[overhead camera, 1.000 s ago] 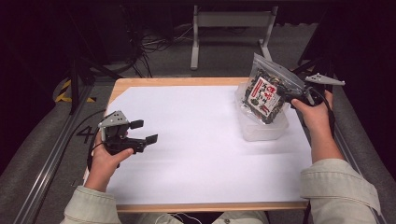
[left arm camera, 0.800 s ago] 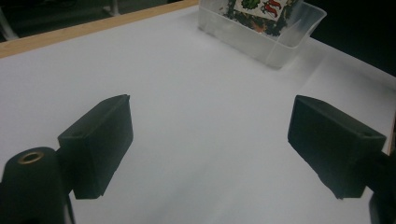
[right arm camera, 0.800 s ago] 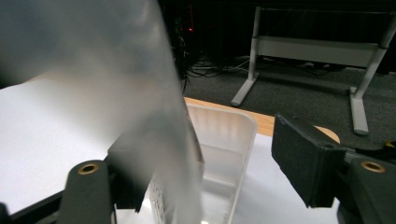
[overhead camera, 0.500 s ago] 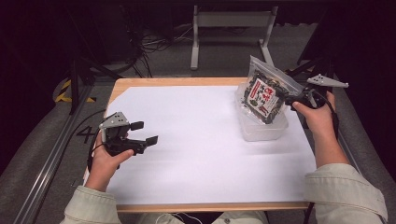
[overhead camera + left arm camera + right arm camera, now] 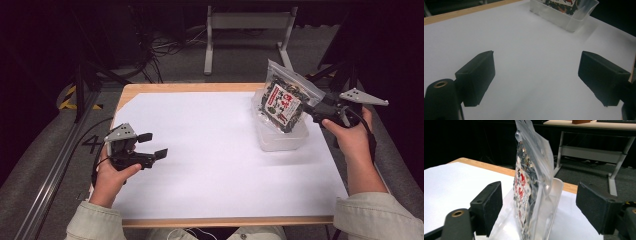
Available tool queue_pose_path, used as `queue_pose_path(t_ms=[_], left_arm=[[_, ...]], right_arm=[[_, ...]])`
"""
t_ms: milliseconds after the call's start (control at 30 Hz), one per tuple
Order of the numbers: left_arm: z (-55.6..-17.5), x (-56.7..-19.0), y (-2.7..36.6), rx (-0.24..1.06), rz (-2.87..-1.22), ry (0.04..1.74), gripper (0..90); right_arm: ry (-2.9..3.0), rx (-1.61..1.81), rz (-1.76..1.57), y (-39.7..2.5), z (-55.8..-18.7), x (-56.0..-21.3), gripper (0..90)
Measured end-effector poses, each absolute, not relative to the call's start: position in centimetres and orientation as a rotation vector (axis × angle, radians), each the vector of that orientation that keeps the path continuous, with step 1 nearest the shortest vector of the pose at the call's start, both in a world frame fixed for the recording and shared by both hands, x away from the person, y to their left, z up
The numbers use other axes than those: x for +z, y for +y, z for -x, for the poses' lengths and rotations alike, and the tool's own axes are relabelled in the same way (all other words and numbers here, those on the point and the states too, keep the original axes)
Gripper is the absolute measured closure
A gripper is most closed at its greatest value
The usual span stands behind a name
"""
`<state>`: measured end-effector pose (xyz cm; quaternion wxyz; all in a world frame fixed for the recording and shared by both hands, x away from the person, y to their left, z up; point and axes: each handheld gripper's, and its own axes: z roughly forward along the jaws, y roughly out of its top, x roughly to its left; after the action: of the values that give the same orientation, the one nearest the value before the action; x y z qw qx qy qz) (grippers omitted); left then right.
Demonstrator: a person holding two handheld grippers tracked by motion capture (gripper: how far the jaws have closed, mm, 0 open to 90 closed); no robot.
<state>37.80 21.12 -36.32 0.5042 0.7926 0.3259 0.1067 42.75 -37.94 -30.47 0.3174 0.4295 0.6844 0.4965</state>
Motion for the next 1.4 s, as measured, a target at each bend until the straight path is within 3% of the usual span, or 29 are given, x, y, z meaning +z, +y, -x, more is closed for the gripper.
queue_pose_path(t_ms=[467, 800, 1100, 1400], left_arm=[[-35.3, -37.1, 21.8, 0.265, -1.892, 0.762, 14.9], [-34.0, -38.8, 21.8, 0.325, -1.91, 0.688, 9.3], [-34.1, -40.0, 22.3, 0.288, -1.841, 0.736, 7.3], [-34.4, -40.8, 22.8, 0.293, -1.821, 0.766, 7.4]], right_arm=[[1.852, 1.392, -0.983, -36.2, -36.8, -30.1, 21.1], [1.969, 1.484, -0.885, -33.0, -35.4, -31.8, 22.6], [2.063, 1.522, -0.778, -30.1, -35.0, -33.9, 21.5], [2.101, 1.534, -0.753, -28.0, -34.7, -38.2, 23.7]])
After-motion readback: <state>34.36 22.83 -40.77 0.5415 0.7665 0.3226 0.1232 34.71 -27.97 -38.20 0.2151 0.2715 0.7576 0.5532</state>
